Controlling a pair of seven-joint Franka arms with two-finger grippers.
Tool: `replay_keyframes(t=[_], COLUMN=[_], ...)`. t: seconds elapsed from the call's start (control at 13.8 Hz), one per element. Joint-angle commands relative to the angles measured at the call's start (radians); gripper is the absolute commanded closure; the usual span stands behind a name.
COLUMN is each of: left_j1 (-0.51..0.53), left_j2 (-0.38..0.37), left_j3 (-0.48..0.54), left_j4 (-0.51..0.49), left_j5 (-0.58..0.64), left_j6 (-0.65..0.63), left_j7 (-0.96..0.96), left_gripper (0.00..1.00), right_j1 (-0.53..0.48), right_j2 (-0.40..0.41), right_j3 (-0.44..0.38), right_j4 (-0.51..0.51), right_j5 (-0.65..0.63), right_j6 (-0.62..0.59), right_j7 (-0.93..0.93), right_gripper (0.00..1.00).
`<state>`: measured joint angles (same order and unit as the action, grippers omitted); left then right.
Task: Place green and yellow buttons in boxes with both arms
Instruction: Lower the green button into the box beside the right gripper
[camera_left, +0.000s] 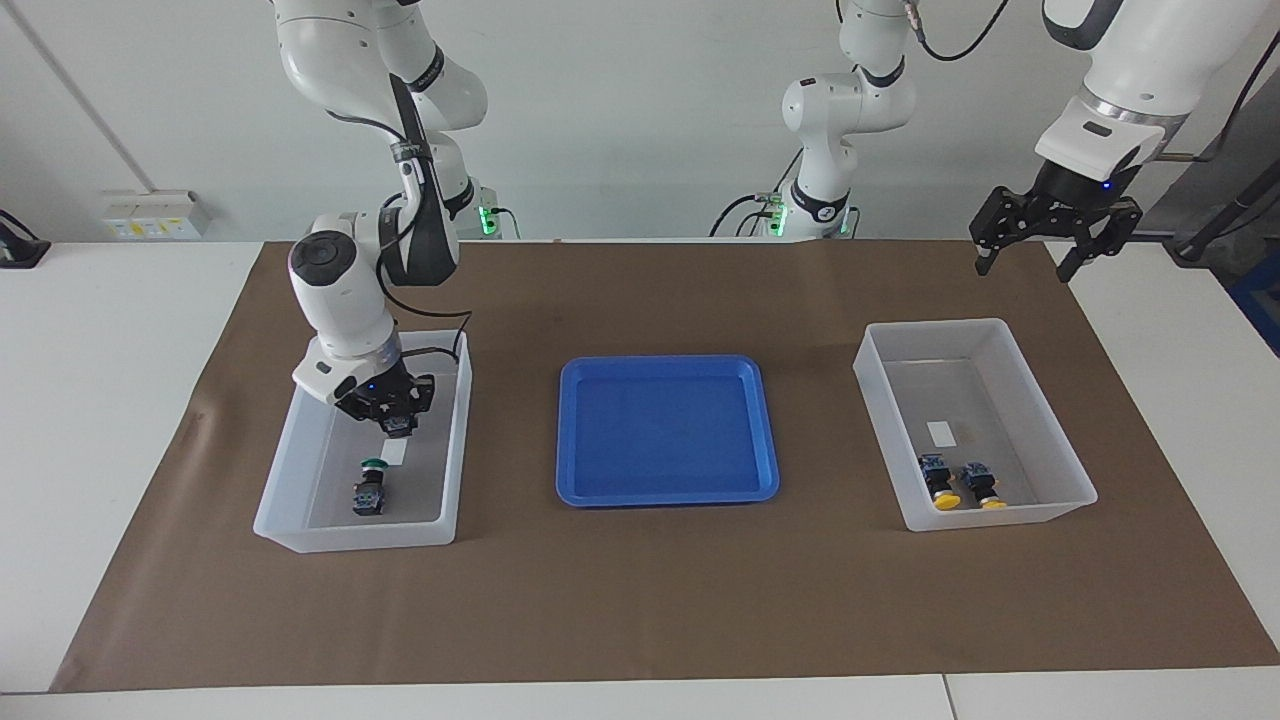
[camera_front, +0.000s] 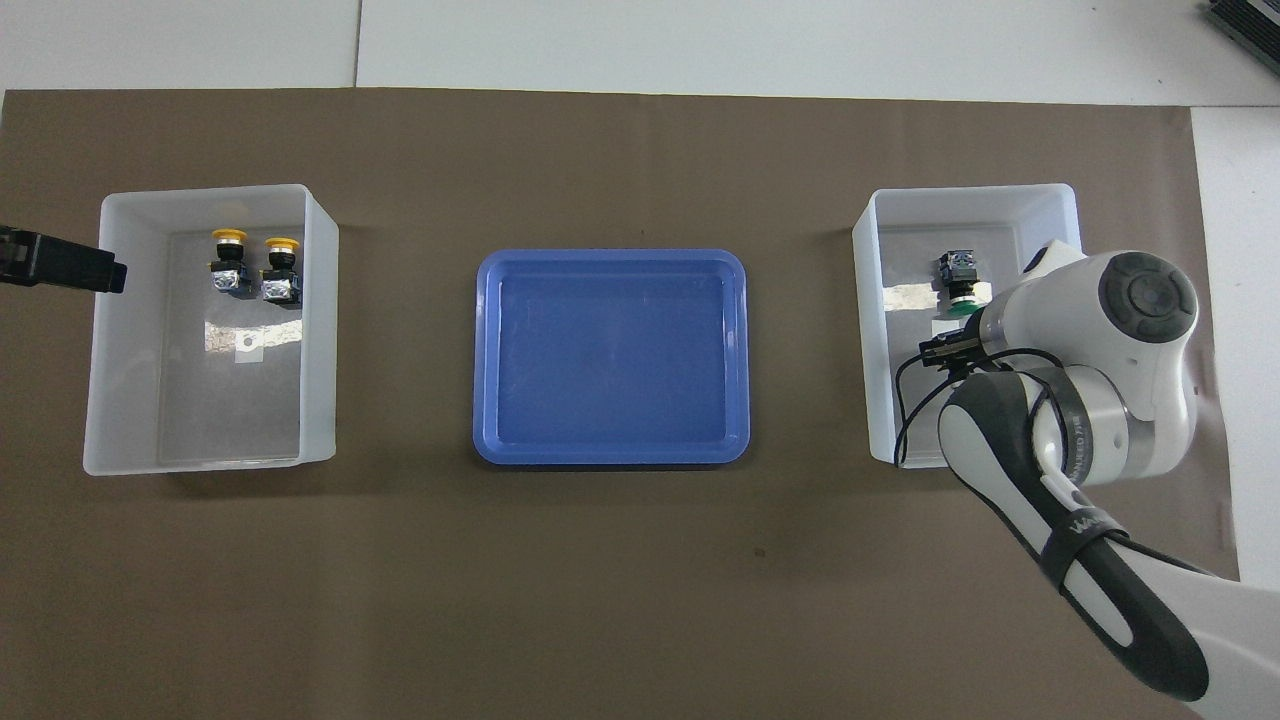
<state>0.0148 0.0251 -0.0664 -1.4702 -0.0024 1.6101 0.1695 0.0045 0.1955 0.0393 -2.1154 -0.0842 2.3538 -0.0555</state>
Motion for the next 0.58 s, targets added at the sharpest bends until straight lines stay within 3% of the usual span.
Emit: replay_keyframes(t=[0.0,0.29,0.51], left_j1=[-0.033,-0.047,-0.075], left_j2=[0.019,0.006,0.006], left_j3=[0.010,0.016,0.037], left_j4=[0.033,0.036,0.037], left_j5=[0.033,0.035,0.035], left_j6=[-0.027,-0.047,-0.077], left_j7=[-0.012,-0.010,-0.013], left_gripper=[0.00,0.00,0.00], right_j1=[-0.026,-0.011,-0.009], right_j2=[-0.010,-0.043,-0.082], right_j3=[0.013,0.014,0.016], right_j4=[-0.015,0.038,0.127], right_j5=[0.026,0.026,0.011], right_j6=[0.019,-0.019,-0.135], right_j7=[-0.032,0.046,0.132], right_gripper=[0.00,0.00,0.00])
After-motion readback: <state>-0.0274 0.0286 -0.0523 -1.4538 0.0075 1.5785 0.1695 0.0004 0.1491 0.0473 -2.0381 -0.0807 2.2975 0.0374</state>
